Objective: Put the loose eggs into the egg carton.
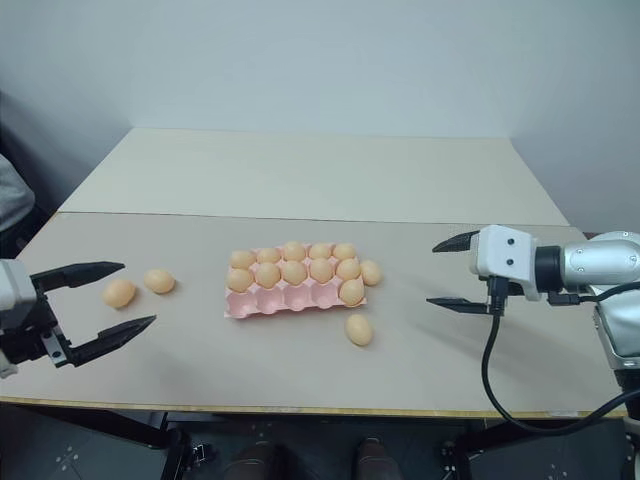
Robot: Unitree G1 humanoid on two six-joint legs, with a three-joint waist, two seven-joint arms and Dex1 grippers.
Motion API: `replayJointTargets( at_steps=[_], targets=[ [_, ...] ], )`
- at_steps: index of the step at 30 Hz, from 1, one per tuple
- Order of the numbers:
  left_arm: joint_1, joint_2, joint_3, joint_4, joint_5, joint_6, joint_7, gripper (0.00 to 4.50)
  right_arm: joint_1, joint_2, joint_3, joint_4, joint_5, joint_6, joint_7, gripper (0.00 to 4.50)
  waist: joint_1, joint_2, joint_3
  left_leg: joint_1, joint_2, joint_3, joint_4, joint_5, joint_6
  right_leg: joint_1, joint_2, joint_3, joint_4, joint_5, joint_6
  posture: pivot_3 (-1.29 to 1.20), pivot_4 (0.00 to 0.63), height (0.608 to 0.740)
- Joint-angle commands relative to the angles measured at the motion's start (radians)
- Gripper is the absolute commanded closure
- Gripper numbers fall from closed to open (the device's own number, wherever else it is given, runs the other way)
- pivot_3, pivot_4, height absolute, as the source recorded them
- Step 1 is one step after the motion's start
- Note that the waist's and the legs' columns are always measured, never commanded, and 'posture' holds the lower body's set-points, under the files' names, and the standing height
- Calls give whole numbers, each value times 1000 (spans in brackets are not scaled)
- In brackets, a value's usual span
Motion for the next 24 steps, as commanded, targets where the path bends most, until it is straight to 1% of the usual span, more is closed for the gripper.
replayJointTargets(
  at_steps=[1, 3, 11, 19, 24],
  targets=[
    [-9, 3, 14, -3, -14, 3, 3, 49, 1, -23, -53, -24, 24, 2, -3, 0, 0, 0, 0, 0, 0, 0, 0, 0, 0, 0, 0, 0, 0, 0, 0, 0, 150, 740],
    [-22, -13, 9, -8, -1, -22, 21, 49, 1, -24, -52, -23, 25, 4, -3, 0, 0, 0, 0, 0, 0, 0, 0, 0, 0, 0, 0, 0, 0, 0, 0, 0, 150, 740],
    [-13, -2, -11, 2, 36, -45, -1, 49, 2, -34, -43, -30, 25, 50, -14, 0, 0, 0, 0, 0, 0, 0, 0, 0, 0, 0, 0, 0, 0, 0, 0, 0, 150, 740],
    [-45, 14, -41, 17, 37, -48, -11, 49, 20, -37, -52, -29, 26, 58, -21, 0, 0, 0, 0, 0, 0, 1, 0, 0, 0, 0, 0, 1, 0, 0, 0, 0, 150, 740],
    [-66, -2, -78, 9, 27, -55, -9, 49, 4, -40, -50, -15, 24, 76, -29, 0, 0, 0, 0, 0, 0, 1, 0, 0, 0, 0, 0, 1, 0, 0, 1, 0, 150, 740]
  ],
)
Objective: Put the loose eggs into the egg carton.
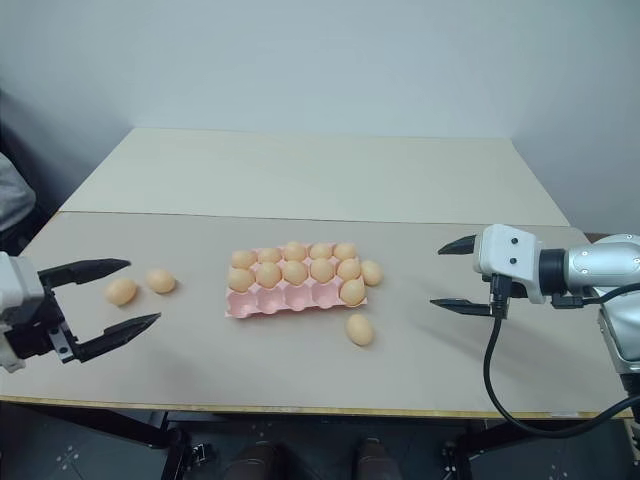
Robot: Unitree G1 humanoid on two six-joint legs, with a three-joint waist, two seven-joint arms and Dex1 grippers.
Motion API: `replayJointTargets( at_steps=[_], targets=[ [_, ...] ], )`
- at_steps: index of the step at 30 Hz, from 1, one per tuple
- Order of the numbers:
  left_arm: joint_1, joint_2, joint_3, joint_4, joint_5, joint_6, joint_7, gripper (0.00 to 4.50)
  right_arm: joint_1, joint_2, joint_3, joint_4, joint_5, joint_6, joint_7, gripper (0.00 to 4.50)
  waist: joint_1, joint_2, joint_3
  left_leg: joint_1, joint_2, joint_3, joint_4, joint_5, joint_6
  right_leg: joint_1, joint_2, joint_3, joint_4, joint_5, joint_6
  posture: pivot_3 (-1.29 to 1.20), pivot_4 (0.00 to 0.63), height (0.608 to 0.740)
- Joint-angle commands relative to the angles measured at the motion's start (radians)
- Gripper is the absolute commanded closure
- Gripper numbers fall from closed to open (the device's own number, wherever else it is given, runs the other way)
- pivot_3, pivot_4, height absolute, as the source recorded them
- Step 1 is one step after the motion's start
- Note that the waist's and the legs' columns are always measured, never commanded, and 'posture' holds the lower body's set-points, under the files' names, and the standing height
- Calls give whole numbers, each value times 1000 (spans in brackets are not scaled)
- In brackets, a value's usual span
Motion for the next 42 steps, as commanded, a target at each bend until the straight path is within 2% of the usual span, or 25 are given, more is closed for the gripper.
replayJointTargets(
  at_steps=[1, 8, 13, 17, 25, 35, 42],
  targets=[
    [-17, 0, -13, -10, -4, -28, -5, 49, -21, -24, -47, -4, 15, 17, -9, 0, 0, 0, 0, 0, 0, 0, 0, 0, 0, 0, 0, 0, 0, 0, 0, 0, 150, 740],
    [-88, 37, -111, 76, 27, -53, -40, 49, -43, 1, 11, 29, -17, 22, -21, 0, 0, 0, 0, 0, 0, 0, 0, 0, 0, 0, 0, 0, 0, 0, 0, 0, 150, 740],
    [-155, 40, -177, 102, 28, -62, -50, 49, -106, 80, 94, 96, -69, 28, -59, 0, -4, -1, 0, 0, 0, 0, 0, 0, 1, 0, 1, 0, 0, 0, 0, 0, 150, 740],
    [-177, 38, -207, 110, 36, -64, -57, 49, -191, 161, 167, 212, -132, -41, -69, 0, -4, -1, 0, -2, 0, 1, 0, 2, 3, -2, 1, 1, 0, 1, 0, 0, 150, 740],
    [-191, 34, -223, 87, 18, -52, -58, 49, -376, 306, 288, 560, -272, -323, -64, 0, -4, -1, 0, -4, 0, 0, 0, 2, 3, -3, 2, 1, 0, 2, 1, 0, 150, 740],
    [-174, 17, -224, 65, 22, -51, -44, 49, -563, 439, 355, 923, -371, -544, -54, 0, -7, -1, 0, -4, 0, 0, 0, 2, 3, -3, 2, 1, 0, 4, 2, 0, 150, 740],
    [-157, 19, -202, 51, 18, -43, -42, 49, -634, 508, 377, 1092, -439, -638, -97, 0, -9, -1, 0, -4, 0, 0, 0, 2, 3, -3, 2, 1, 0, 7, 1, 0, 150, 740]
  ],
)
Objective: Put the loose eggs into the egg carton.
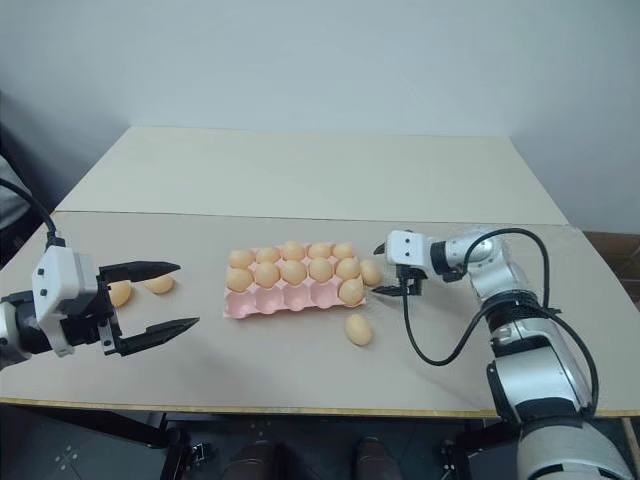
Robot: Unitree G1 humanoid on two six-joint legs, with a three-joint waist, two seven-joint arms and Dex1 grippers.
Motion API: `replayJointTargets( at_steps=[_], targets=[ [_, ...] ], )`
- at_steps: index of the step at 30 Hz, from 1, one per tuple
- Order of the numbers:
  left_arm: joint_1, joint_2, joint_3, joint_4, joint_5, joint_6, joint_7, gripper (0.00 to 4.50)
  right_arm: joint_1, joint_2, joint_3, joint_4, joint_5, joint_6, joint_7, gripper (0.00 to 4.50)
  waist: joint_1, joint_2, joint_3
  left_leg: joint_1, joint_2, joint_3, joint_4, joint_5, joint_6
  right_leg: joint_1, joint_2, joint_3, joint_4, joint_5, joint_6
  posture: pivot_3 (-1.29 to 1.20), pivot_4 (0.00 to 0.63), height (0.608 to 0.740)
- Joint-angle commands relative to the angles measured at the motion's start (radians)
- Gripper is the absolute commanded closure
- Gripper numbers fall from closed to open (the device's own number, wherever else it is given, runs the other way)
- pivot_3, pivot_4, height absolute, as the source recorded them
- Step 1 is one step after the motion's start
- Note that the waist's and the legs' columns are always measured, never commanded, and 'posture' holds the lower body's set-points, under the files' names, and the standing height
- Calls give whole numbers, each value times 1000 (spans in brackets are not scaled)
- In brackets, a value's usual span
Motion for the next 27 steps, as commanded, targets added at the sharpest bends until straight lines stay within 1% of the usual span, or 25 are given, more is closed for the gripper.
replayJointTargets(
  at_steps=[1, 6, 7, 8, 10, 13, 14, 23, 27],
  targets=[
    [10, 4, 39, -28, -12, -3, 5, 49, -49, 13, -1, 58, -30, -60, -39, 0, 0, 0, 0, 0, 0, 0, 0, 0, 0, 0, 0, 0, 0, 0, 0, 0, 150, 740],
    [20, 5, 45, -35, -13, 0, 11, 49, -87, 50, -9, 127, -53, -66, -73, 0, -2, 0, 0, 0, 0, 0, 0, 0, 0, 0, 0, 0, 0, 0, 0, 0, 150, 740],
    [21, 5, 45, -36, -13, 0, 13, 0, -90, 51, -9, 135, -59, -67, -81, 270, -3, 0, 0, 0, 0, 0, 0, 0, 0, 0, 0, 0, 0, 0, 0, 0, 150, 740],
    [24, 5, 46, -37, -11, 1, 14, 0, -91, 50, -8, 141, -64, -75, -83, 359, -2, 0, 0, 0, 0, 0, 0, 0, 0, 0, 0, 0, 0, 1, 0, 0, 150, 740],
    [28, 5, 47, -36, -9, -2, 14, 0, -88, 48, -7, 148, -71, -86, -90, 869, -2, 0, 0, 0, 0, 0, 0, 0, 0, 0, 0, 0, 0, 1, -1, 0, 150, 740],
    [30, 4, 48, -34, -7, -5, 14, 0, -78, 40, -7, 144, -79, -103, -104, 1953, -2, 0, 0, 0, 0, 0, 0, 0, 0, 0, 0, 0, 0, 1, -1, 0, 150, 740],
    [30, 4, 47, -32, -5, -7, 14, 0, -76, 37, -8, 142, -82, -105, -110, 2198, -3, 0, 0, 0, 0, 0, 0, 0, 0, 0, 0, 0, 0, 1, 0, 0, 150, 740],
    [12, 6, 29, 0, 12, -30, 6, 0, -46, -41, -29, 106, -86, -110, -156, 2198, -1, 0, 0, 0, 0, 0, 0, 0, 0, 0, 0, 0, 0, 1, 0, 0, 150, 740],
    [7, 9, 26, 14, 16, -42, 2, 0, -23, -89, -48, 30, -67, -100, -165, 2198, -1, 0, 0, 0, 0, 0, 0, 0, 0, 0, 0, 0, 0, 1, 0, 0, 150, 740]
  ],
)
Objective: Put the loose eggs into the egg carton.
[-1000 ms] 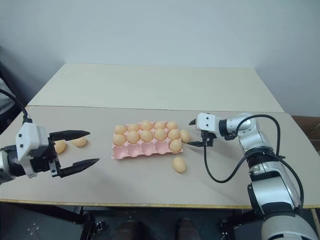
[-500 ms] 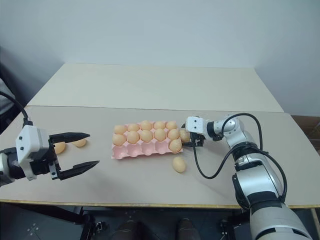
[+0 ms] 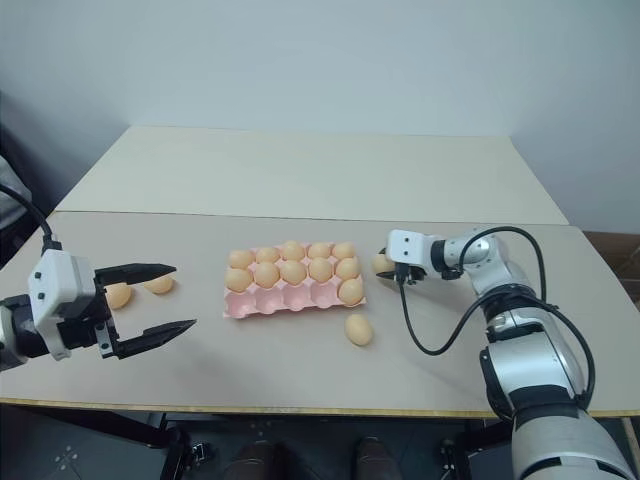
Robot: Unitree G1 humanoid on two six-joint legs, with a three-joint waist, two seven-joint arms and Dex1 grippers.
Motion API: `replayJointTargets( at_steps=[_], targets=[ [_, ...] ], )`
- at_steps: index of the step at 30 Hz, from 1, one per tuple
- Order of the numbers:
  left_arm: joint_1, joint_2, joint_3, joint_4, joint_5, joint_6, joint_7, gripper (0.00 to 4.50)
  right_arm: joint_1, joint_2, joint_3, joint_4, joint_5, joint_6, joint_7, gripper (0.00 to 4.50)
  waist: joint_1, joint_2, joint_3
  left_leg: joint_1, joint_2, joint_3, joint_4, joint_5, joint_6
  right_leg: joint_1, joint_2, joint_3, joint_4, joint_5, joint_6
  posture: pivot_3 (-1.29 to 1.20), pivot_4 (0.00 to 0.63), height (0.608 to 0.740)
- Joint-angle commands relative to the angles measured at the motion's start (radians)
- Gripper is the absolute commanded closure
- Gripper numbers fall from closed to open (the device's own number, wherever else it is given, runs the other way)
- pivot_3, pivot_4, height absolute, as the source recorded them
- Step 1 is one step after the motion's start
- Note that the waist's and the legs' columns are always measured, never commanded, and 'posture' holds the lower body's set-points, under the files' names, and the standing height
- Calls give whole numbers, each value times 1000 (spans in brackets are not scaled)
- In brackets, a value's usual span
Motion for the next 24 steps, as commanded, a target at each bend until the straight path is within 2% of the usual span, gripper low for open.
replayJointTargets(
  at_steps=[1, 4, 7, 10, 12, 16, 22, 24],
  targets=[
    [-16, 10, 12, 9, 10, -23, -6, 0, 14, -54, -49, -124, 31, 1, -14, 2198, 0, 0, 0, 0, 0, 0, 0, 0, 0, 0, 0, 0, 0, 0, 0, 0, 150, 740],
    [-22, 5, 28, 10, -9, -23, -13, 0, 59, -70, -84, -291, 101, 88, 28, 2198, -2, 0, 0, 0, 0, 0, 0, 0, 0, 0, 0, 0, 0, -1, 2, 0, 150, 740],
    [-15, -5, 49, 4, -40, -39, -46, 0, 141, -66, -115, -554, 199, 225, 79, 2198, -4, 0, 0, 1, 1, 0, 0, 0, 0, 0, 1, 0, 1, 0, 2, 0, 150, 740],
    [22, -3, 87, -1, -67, -44, -102, 0, 233, -40, -90, -841, 254, 410, 90, 2198, -3, 0, 0, 1, 2, 0, 0, 0, 0, 0, 2, 0, 1, 0, 2, 0, 150, 740],
    [39, 0, 108, 2, -81, -44, -125, 0, 273, -26, -73, -959, 264, 491, 84, 2198, 0, 0, 0, 1, 3, 0, 0, 0, 0, 0, 2, 0, 1, -1, 2, 0, 150, 740],
    [60, 5, 142, 9, -97, -42, -160, 0, 318, 19, -42, -1071, 252, 600, 51, 2198, 6, 0, 0, 1, 2, 0, 0, 0, 0, -1, 1, 0, 1, -4, -2, 0, 150, 740],
    [88, 1, 172, -5, -122, -28, -180, 0, 334, 61, -6, -1106, 242, 659, 31, 2198, 9, 0, 0, 0, 2, 1, 0, 0, 0, -1, 0, -1, 0, -5, -3, 0, 150, 740],
    [97, -2, 177, -11, -123, -27, -178, 0, 333, 69, -2, -1100, 249, 662, 31, 1744, 8, 0, 0, 0, 2, 1, 0, 0, 0, -1, 0, -1, 0, -5, -2, 0, 150, 740]
  ],
)
